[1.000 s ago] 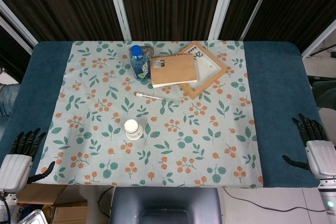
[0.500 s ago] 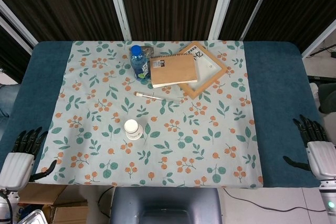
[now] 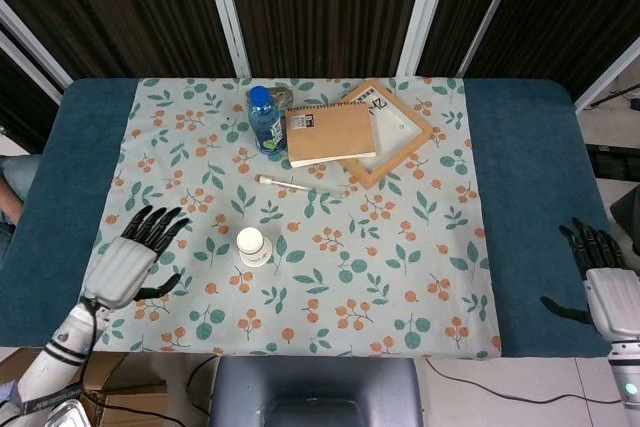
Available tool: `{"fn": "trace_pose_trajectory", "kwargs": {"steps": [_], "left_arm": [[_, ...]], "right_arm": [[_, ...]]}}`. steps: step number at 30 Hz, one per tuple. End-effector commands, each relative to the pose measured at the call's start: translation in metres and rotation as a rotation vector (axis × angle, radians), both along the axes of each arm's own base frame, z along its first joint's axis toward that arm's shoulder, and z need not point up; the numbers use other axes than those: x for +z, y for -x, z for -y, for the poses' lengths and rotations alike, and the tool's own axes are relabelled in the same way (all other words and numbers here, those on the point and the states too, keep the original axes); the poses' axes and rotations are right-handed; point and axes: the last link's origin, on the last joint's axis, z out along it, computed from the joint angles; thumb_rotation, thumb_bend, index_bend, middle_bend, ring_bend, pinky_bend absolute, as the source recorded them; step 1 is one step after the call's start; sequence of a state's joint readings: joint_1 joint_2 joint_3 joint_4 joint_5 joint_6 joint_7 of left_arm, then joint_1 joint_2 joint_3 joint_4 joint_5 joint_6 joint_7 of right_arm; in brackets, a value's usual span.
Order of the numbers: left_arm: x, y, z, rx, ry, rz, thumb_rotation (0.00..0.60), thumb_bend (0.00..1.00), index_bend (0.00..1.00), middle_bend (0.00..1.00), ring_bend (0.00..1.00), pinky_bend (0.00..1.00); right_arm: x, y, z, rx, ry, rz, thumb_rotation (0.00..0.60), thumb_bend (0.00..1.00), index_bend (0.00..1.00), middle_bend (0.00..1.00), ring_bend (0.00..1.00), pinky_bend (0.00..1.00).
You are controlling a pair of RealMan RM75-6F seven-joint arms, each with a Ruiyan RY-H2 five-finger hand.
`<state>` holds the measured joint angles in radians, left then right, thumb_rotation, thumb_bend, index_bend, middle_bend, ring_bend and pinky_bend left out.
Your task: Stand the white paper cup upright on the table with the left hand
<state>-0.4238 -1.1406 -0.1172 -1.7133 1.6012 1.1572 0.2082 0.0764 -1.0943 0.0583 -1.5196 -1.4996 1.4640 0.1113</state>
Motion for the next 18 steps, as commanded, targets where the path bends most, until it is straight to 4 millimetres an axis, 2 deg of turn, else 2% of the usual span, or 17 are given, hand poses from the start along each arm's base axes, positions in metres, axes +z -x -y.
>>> {"fn": "trace_pose_trajectory", "kwargs": {"steps": [1, 5, 11, 18], "left_arm": [[-0.014, -0.040, -0.021, -0.054, 0.058, -0.032, 0.470, 0.31, 0.00, 0.00, 0.00, 0.00], [-0.034, -0.062, -0.031, -0.055, 0.138, -0.070, 0.510, 0.31, 0.00, 0.00, 0.00, 0.00], [-0.062, -0.080, -0.042, -0.067, 0.192, -0.163, 0.591, 0.31, 0.00, 0.00, 0.00, 0.00], [-0.087, -0.089, -0.046, -0.019, 0.273, -0.208, 0.600, 0.31, 0.00, 0.00, 0.00, 0.00]], "right_arm": [[0.000, 0.001, 0.000, -0.002, 0.001, 0.001, 0.600, 0.19, 0.00, 0.00, 0.00, 0.00], [-0.001, 0.002, 0.000, -0.005, -0.005, 0.003, 0.600, 0.19, 0.00, 0.00, 0.00, 0.00], [-0.001, 0.004, 0.000, -0.006, -0.008, 0.002, 0.600, 0.19, 0.00, 0.00, 0.00, 0.00], [-0.001, 0.010, -0.001, -0.025, -0.010, 0.002, 0.600, 0.19, 0.00, 0.00, 0.00, 0.00]]}}
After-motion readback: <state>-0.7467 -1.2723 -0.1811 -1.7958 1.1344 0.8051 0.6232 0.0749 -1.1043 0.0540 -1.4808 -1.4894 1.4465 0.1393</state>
